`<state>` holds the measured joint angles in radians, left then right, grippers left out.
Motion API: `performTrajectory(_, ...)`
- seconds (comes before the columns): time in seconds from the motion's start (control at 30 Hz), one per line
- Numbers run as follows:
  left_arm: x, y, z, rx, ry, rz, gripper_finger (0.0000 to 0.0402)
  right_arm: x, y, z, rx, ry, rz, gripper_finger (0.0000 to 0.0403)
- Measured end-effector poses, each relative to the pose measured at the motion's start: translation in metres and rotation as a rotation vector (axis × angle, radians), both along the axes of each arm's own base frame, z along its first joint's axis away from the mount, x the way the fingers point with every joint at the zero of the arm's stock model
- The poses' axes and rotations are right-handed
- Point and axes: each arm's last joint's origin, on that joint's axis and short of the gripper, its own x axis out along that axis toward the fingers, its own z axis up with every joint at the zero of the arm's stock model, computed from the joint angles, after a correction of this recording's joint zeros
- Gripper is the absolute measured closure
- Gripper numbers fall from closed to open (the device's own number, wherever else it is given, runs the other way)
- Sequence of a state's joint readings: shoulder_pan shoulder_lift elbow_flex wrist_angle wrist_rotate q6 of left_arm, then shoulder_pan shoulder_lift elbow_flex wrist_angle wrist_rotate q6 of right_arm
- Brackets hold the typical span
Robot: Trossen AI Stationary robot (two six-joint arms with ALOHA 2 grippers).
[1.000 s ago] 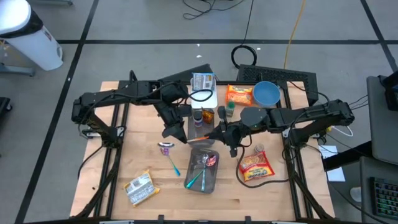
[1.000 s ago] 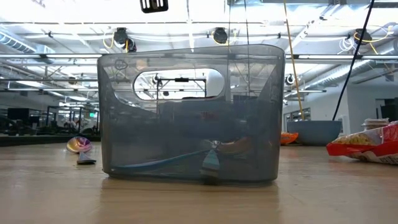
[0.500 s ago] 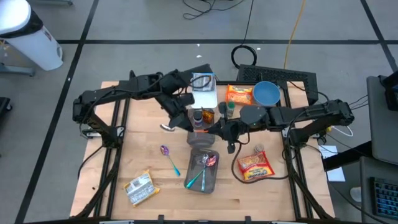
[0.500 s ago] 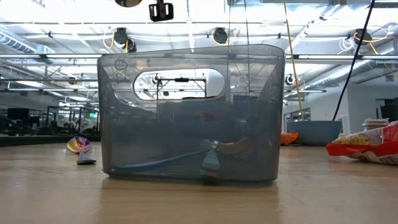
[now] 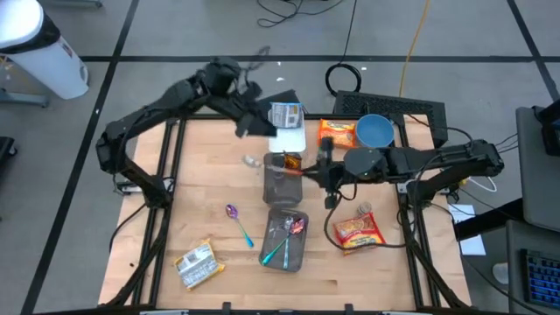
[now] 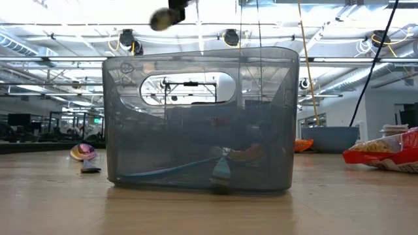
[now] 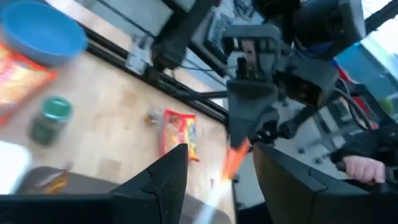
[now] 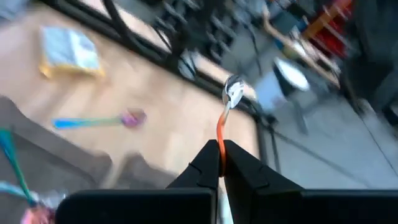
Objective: Pick & Place Food Item
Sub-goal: Put the orange spoon into the bottom black bin
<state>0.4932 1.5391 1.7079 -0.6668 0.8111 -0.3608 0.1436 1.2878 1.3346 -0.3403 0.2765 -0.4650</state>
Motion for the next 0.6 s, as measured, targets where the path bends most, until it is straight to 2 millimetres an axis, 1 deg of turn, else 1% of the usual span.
performTrajectory(0.07,-0.015,0.008,0.008,0.029,-0.008,0.038,0.0209,-0.010,-0.003,0.003,0.012,0.014,-0.054,0.0403)
performTrajectory(0.2,-0.041,0.017,0.025,0.133,-0.049,0.151,0.0210,-0.031,-0.008,0.019,0.094,-0.063,-0.111,0.0403)
performTrajectory(0.27,-0.053,0.017,0.034,0.197,-0.072,0.206,0.0210,-0.041,-0.010,0.028,0.128,-0.114,-0.139,0.0403)
performTrajectory(0.37,-0.067,0.013,0.046,0.295,-0.095,0.291,0.0210,-0.057,-0.013,0.036,0.167,-0.187,-0.188,0.0403)
performTrajectory(0.5,-0.078,0.007,0.053,0.335,-0.101,0.352,0.0210,-0.076,-0.017,0.038,0.245,-0.285,-0.213,0.0403)
performTrajectory(0.6,-0.075,0.001,0.054,0.323,-0.116,0.322,0.0210,-0.087,-0.018,0.031,0.321,-0.394,-0.212,0.0403)
